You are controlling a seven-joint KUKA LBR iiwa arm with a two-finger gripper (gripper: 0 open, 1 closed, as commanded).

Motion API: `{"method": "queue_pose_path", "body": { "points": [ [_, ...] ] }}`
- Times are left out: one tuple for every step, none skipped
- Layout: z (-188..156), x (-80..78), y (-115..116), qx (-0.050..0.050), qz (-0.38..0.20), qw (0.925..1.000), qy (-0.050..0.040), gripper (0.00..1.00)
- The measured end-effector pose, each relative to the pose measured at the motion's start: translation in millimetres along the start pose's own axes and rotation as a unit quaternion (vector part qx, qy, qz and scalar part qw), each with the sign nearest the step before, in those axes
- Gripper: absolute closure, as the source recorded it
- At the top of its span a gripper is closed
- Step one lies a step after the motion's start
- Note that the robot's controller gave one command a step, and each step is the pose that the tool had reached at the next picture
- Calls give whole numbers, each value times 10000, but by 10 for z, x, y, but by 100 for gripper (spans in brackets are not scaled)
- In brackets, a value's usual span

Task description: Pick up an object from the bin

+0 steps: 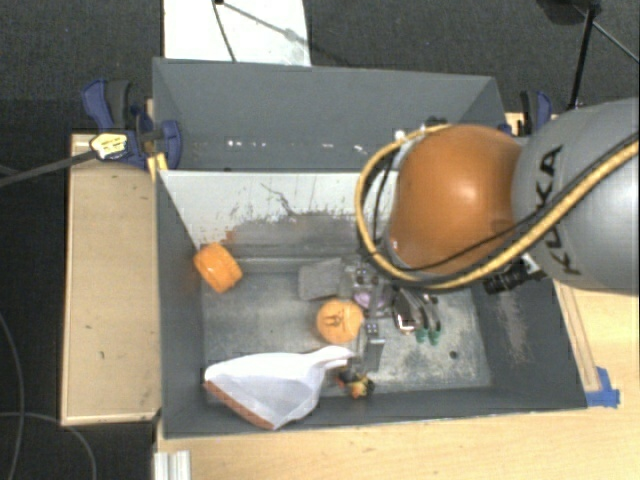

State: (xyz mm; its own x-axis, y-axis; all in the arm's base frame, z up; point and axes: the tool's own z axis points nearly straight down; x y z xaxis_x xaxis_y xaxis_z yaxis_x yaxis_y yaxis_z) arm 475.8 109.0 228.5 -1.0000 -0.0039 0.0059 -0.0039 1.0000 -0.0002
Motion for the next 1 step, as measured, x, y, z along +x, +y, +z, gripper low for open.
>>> {"method": "queue_pose_path", "body": {
  "points": [
    [-41, -17, -6, -7, 21, 10000, -42, 0]
  ]
}}
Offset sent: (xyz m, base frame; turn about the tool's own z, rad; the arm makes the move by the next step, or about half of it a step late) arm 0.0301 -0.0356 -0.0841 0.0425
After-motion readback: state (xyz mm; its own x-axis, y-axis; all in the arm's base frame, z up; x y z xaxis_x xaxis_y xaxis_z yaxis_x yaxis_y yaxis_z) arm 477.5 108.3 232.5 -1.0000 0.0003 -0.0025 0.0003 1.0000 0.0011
